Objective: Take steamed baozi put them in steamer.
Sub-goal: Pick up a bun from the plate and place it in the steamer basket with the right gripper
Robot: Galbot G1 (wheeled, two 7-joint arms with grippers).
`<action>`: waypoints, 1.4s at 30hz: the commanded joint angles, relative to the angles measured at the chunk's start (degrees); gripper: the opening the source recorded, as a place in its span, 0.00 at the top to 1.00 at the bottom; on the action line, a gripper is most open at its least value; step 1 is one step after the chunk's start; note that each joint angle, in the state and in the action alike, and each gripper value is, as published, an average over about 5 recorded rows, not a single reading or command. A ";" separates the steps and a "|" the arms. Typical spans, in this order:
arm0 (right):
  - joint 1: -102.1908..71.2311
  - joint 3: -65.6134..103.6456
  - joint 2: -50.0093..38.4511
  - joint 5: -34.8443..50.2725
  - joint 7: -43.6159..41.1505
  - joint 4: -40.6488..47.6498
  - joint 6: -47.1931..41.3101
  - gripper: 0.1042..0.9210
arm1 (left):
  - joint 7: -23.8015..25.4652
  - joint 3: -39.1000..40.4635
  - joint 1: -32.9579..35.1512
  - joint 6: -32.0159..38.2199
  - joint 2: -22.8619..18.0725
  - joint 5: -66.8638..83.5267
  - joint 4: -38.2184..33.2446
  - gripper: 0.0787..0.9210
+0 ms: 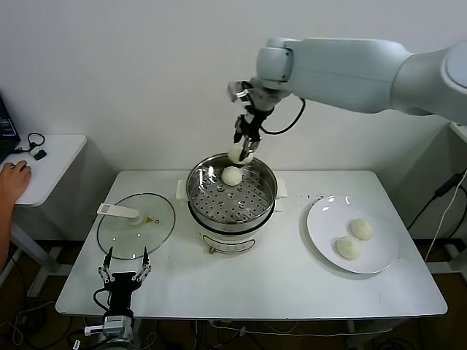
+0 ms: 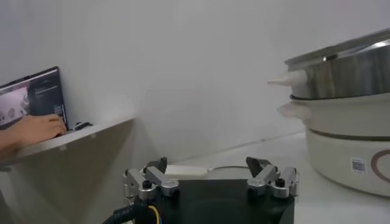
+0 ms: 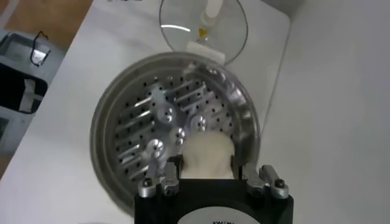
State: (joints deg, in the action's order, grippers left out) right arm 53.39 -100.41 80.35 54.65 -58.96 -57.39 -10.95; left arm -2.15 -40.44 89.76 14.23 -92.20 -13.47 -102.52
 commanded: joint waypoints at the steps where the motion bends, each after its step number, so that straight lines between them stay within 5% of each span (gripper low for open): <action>1: -4.35 1.46 6.81 1.64 2.99 2.99 -3.39 0.45 | -0.02 0.06 -0.02 0.05 -2.80 -0.11 0.15 0.12; 42: -13.07 0.02 10.27 -3.05 4.76 6.90 -4.80 0.46 | 0.09 -0.35 -0.38 0.48 -2.80 -0.19 1.40 0.12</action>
State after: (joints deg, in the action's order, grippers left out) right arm 41.22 -100.37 90.16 52.43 -54.32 -51.16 -15.70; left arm -2.04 -40.82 89.41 14.66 -92.20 -13.64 -101.20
